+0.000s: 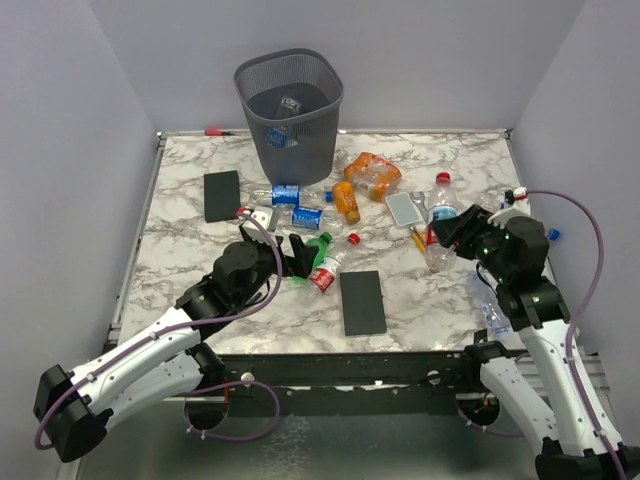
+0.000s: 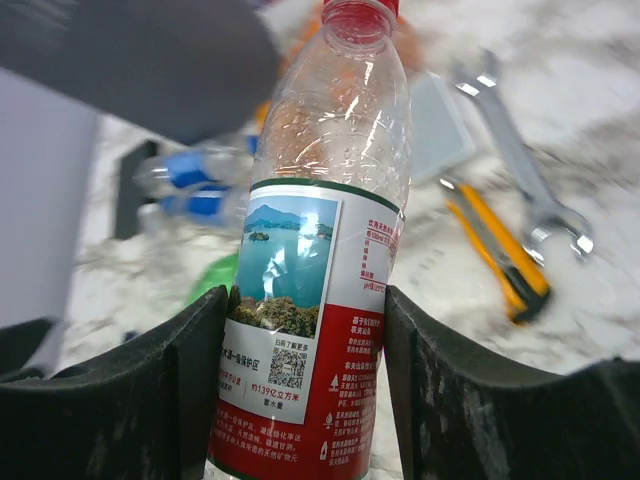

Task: Put the plastic bottles in the bin
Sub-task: Pick up the plastic bottle at the center of the board.

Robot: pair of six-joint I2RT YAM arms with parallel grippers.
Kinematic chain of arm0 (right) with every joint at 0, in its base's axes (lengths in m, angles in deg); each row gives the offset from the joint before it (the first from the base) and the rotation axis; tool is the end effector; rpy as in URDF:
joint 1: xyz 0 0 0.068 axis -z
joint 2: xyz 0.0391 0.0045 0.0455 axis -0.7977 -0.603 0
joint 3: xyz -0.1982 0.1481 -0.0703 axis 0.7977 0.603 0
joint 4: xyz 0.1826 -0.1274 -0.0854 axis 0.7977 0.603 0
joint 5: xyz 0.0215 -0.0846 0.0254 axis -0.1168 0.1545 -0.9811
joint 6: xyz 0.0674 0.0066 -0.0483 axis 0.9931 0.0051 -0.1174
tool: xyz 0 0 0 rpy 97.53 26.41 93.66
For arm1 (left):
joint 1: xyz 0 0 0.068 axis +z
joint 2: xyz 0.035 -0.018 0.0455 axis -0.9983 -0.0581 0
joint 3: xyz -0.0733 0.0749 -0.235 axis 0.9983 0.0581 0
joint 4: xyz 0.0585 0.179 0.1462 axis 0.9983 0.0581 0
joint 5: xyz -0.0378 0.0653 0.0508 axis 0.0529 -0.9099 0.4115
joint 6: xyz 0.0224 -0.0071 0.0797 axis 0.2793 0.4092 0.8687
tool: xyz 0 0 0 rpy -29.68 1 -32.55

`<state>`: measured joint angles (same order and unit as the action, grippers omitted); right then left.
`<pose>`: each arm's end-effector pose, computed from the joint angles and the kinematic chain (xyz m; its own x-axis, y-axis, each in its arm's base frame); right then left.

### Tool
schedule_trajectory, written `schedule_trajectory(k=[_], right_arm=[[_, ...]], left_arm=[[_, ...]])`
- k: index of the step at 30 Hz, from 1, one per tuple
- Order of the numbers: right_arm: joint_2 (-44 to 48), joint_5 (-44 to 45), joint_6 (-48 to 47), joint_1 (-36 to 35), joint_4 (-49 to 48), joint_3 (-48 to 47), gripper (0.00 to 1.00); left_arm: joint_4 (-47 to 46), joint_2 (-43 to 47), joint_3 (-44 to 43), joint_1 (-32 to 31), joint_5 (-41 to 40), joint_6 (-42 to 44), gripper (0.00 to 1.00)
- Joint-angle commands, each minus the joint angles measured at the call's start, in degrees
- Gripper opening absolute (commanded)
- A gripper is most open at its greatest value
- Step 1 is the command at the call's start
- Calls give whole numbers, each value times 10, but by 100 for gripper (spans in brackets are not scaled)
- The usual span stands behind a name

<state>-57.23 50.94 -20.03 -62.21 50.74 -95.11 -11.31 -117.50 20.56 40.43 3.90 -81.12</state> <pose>0.1829 0.0322 0.2782 -0.4382 0.5011 -0.7463 0.0714 0.8470 0.5267 0.1627 -0.1451 0.2694 -0.3481 -0.1834 -0.9193 0.4408 0.8335 -0.3332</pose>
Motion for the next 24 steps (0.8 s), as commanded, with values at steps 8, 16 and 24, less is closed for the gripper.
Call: schedule_trajectory(k=[8, 16, 24], right_arm=[[75, -453, -10, 1, -218, -25, 49], [94, -497, 73, 0, -386, 42, 46], [110, -506, 80, -1, -396, 51, 44]], left_arm=[[-179, 77, 61, -1, 30, -89, 99], [-304, -37, -73, -1, 178, -202, 99], [-352, -188, -216, 0, 249, -229, 99]])
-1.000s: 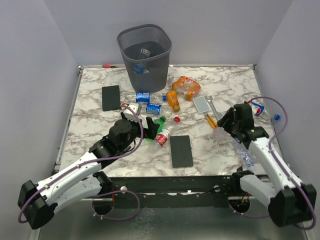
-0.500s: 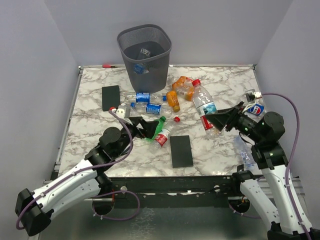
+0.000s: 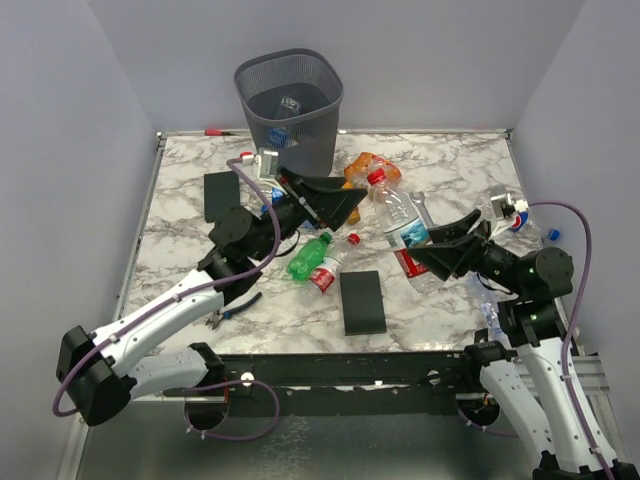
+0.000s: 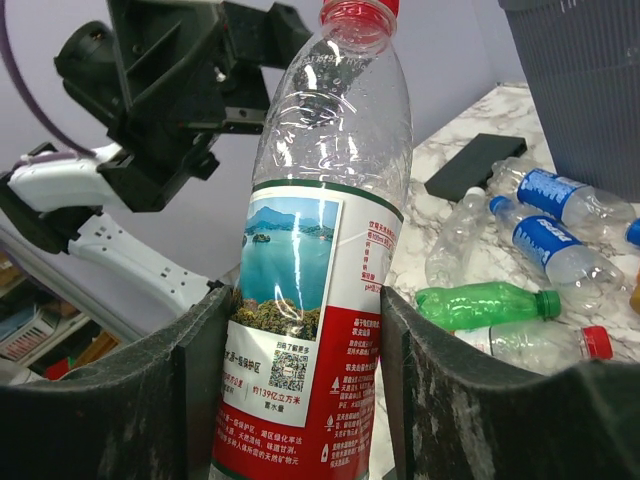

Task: Put the plastic bottles in the bin
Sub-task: Pick up the plastic bottle at the center of the board.

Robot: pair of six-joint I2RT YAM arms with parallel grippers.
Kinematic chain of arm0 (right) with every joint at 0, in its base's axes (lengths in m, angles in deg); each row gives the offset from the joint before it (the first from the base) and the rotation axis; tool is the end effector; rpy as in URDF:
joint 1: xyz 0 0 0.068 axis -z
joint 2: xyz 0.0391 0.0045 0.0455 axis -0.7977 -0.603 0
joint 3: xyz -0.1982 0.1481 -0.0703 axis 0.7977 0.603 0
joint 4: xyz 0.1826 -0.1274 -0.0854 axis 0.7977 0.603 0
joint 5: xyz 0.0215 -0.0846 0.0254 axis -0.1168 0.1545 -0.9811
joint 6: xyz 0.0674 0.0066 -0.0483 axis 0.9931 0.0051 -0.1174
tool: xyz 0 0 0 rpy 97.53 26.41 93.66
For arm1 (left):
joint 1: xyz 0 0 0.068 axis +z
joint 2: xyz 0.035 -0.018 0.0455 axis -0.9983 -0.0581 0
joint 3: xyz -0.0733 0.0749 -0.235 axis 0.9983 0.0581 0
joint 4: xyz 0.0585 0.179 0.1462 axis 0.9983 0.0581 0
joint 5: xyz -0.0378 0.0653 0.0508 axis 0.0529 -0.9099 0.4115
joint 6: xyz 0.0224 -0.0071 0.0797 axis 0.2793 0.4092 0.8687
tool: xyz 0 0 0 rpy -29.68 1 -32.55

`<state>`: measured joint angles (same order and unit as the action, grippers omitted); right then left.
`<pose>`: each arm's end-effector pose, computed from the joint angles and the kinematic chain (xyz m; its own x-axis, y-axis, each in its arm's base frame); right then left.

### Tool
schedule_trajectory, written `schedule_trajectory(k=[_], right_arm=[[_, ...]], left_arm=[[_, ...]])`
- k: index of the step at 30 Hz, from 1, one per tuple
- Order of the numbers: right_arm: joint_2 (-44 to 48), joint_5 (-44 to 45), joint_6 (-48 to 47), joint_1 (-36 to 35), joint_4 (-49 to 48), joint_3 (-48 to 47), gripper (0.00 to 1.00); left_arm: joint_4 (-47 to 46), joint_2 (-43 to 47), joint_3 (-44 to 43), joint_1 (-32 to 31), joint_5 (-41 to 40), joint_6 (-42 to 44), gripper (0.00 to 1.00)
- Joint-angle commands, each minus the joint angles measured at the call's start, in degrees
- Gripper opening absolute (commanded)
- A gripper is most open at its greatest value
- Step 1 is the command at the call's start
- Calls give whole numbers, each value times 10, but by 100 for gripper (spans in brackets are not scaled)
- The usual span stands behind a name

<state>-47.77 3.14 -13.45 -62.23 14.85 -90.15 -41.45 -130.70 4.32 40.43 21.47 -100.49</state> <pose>0.1277 0.0770 0.3560 -0.3320 0.3771 -0.8646 -0.8053 0.3640 0.4680 0.1746 -0.1895 0.3991 -0.3329 -0.6230 -0.7078 0.7300 0.3048 -0.6117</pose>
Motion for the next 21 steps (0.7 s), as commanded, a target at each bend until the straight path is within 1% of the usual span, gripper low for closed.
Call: schedule_trajectory(k=[1, 6, 10, 16, 19, 21], right_arm=[[18, -30, 14, -1, -36, 2, 43], [27, -32, 0, -3, -13, -3, 43], [30, -30, -5, -2, -6, -2, 43], [36, -29, -13, -3, 5, 0, 42], [35, -33, -16, -3, 9, 3, 43], [35, -34, -20, -3, 14, 4, 43]], left_arm=[[-57, -72, -66, 0, 82, -43, 99], [-94, -134, -97, 0, 116, -93, 99], [-112, -165, -112, 0, 140, -126, 93], [-115, -172, -118, 1, 138, -129, 74], [-117, -171, -116, 0, 138, -128, 55], [-118, -170, -114, 0, 137, -126, 47]])
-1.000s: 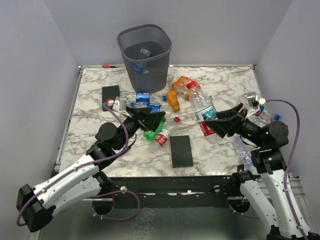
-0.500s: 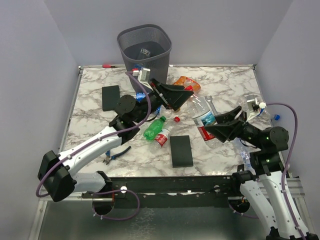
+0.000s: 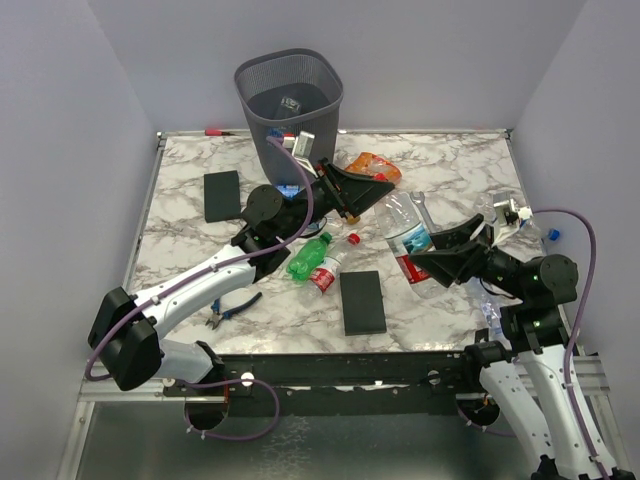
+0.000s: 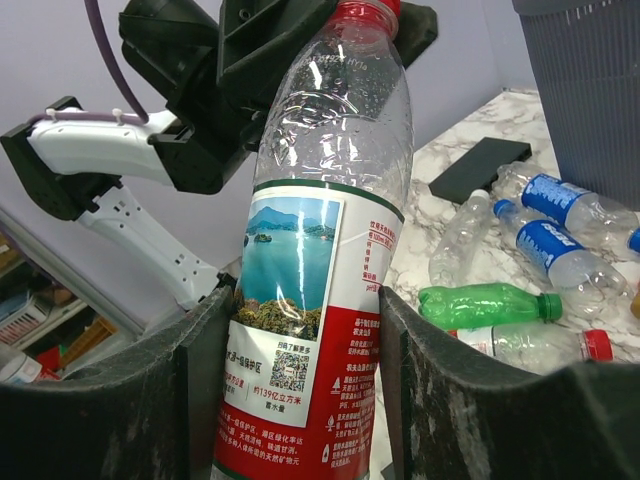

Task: Put the plastic bottles in the bin
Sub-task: Pick up the plastic bottle at the center of the board.

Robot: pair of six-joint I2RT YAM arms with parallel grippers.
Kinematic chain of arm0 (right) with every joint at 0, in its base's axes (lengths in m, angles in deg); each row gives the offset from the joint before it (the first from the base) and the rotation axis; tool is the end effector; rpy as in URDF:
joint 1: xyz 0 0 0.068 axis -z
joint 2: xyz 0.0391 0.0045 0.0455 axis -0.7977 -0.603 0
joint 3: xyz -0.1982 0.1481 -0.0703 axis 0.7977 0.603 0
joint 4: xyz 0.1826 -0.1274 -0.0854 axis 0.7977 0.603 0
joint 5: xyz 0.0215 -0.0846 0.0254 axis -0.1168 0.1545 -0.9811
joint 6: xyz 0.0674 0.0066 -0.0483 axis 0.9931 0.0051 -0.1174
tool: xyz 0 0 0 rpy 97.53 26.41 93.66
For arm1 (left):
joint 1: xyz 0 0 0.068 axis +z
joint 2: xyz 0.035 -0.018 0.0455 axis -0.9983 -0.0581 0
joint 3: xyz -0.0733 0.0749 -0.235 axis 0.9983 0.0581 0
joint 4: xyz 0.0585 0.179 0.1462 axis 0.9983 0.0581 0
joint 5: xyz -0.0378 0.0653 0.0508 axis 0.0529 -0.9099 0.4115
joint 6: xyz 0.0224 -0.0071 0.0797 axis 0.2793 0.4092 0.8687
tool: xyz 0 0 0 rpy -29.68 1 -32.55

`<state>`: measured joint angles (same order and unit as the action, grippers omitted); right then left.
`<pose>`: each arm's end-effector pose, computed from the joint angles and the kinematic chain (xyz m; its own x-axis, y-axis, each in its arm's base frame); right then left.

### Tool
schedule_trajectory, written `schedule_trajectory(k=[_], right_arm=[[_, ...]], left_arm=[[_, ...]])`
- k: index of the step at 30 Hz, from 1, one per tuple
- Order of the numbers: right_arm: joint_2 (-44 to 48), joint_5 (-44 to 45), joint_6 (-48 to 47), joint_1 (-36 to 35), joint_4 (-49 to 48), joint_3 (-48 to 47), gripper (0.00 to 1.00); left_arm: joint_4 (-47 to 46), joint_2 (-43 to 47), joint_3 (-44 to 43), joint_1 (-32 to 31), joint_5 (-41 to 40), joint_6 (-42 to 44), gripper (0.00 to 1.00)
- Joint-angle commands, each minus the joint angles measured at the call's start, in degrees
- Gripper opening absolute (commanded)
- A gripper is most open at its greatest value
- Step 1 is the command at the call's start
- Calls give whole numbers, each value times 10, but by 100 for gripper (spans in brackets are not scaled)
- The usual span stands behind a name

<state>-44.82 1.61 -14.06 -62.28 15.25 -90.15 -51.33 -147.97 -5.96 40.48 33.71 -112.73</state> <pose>0.1138 0.0761 0.3605 -0.2935 0.3644 -0.8838 -0.8381 0.3466 0.4212 0.2085 -0.2465 0.4050 -0.5469 -0.5603 -0.6221 0.7303 0.0441 -0.6817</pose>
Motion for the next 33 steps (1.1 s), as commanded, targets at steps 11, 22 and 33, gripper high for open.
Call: schedule_trajectory(k=[11, 22, 33], right_arm=[[-2, -14, -39, -5, 80, -20, 74], [-46, -1, -72, -12, 204, -108, 100], [-96, -16, -90, -29, 247, -163, 100]], left_arm=[[-30, 11, -2, 0, 7, 13, 0], [-18, 59, 38, 16, 24, 45, 0], [99, 111, 8, 108, 124, 140, 0]])
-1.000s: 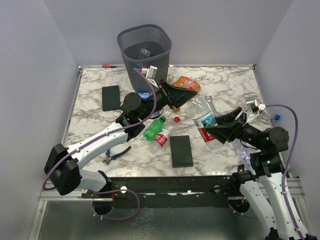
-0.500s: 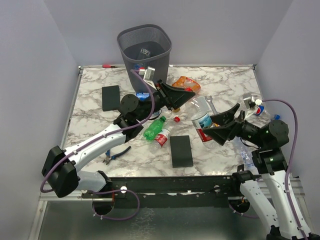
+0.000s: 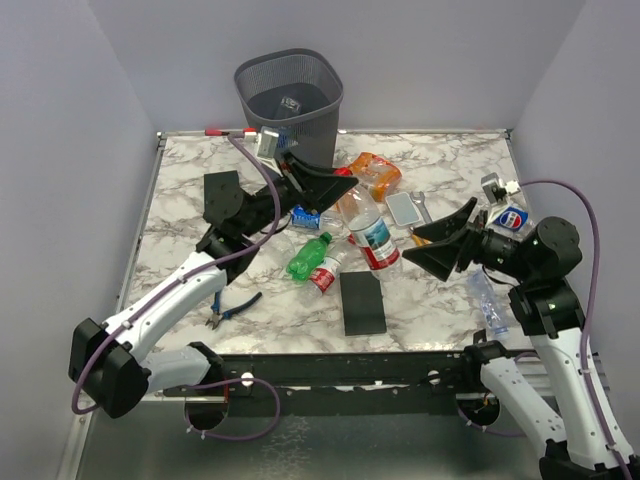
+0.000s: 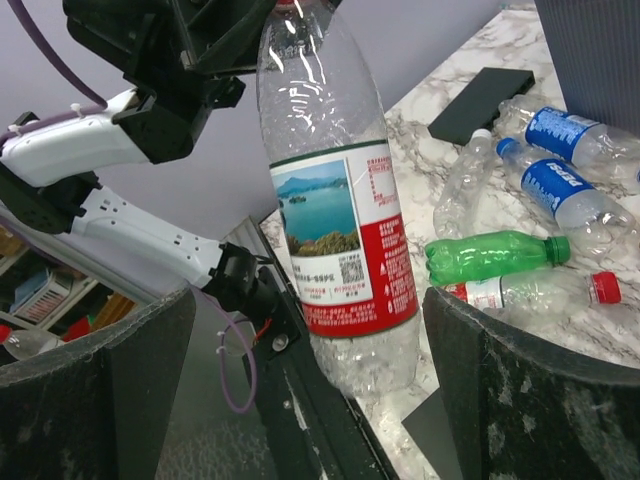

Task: Put the plastic bottles in the bin
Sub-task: Pick up the plastic bottle at the center of the board.

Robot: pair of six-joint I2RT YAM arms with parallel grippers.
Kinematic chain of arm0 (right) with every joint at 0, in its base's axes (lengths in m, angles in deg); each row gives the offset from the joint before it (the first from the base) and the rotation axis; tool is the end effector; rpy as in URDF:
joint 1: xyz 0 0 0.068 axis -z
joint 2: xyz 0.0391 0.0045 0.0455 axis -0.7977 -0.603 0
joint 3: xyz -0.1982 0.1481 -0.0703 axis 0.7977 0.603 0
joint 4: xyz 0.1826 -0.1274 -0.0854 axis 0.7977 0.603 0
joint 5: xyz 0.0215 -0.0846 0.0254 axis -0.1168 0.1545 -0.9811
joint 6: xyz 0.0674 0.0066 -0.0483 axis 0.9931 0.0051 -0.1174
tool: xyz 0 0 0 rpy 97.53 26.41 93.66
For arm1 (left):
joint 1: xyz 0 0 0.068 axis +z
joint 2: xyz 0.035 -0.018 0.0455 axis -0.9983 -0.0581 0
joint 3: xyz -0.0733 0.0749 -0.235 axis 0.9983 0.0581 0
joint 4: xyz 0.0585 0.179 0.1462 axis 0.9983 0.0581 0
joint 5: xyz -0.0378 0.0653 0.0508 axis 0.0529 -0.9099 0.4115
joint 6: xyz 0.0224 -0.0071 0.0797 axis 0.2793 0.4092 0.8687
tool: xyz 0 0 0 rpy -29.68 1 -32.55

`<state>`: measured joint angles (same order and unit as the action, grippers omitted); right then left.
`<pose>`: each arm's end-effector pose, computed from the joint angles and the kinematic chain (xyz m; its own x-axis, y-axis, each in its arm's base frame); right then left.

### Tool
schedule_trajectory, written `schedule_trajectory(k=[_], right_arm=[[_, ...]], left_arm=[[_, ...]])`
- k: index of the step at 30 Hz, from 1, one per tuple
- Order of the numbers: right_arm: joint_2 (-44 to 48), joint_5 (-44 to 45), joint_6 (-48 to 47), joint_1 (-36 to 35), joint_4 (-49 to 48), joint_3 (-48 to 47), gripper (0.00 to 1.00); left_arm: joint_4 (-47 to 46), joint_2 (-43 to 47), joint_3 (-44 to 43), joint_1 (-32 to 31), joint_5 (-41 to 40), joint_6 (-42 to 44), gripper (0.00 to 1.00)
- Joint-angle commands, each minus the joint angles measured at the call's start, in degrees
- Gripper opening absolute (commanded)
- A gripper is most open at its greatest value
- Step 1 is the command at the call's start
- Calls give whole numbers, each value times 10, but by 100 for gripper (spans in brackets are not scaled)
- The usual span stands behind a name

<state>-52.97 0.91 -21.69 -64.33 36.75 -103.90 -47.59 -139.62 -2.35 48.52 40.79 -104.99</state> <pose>0.1253 0.0836 0.3777 -0.4393 0.2531 -0.8620 -0.7774 0.3738 0.5059 0.2055 -0.1979 0.4140 -0.3946 -0.5421 -0.7419 0.8203 0.1560 -0.5503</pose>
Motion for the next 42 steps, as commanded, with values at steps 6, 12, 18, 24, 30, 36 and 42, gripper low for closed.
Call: schedule_trajectory(k=[6, 12, 18, 24, 30, 36, 42], right_arm=[[-57, -40, -4, -18, 9, -34, 100], [-110, -7, -48, -47, 24, -71, 100], [-160, 128, -128, -150, 102, -130, 100], [-183, 190, -144, -204, 106, -117, 89], [-167, 177, -108, -213, 30, -67, 62], [-107, 185, -23, -226, -216, 67, 45], [-104, 222, -14, -242, -290, 100, 40]], left_arm=[[86, 31, -46, 31, 81, 92, 0], [53, -9, -82, 31, 123, 42, 0], [61, -46, -134, 30, 161, 15, 0], [100, -49, -149, 31, 160, 30, 0], [101, -41, -135, 30, 153, 22, 0], [100, -34, -123, 28, 128, 0, 16], [99, -17, -106, 22, 112, -8, 79]])
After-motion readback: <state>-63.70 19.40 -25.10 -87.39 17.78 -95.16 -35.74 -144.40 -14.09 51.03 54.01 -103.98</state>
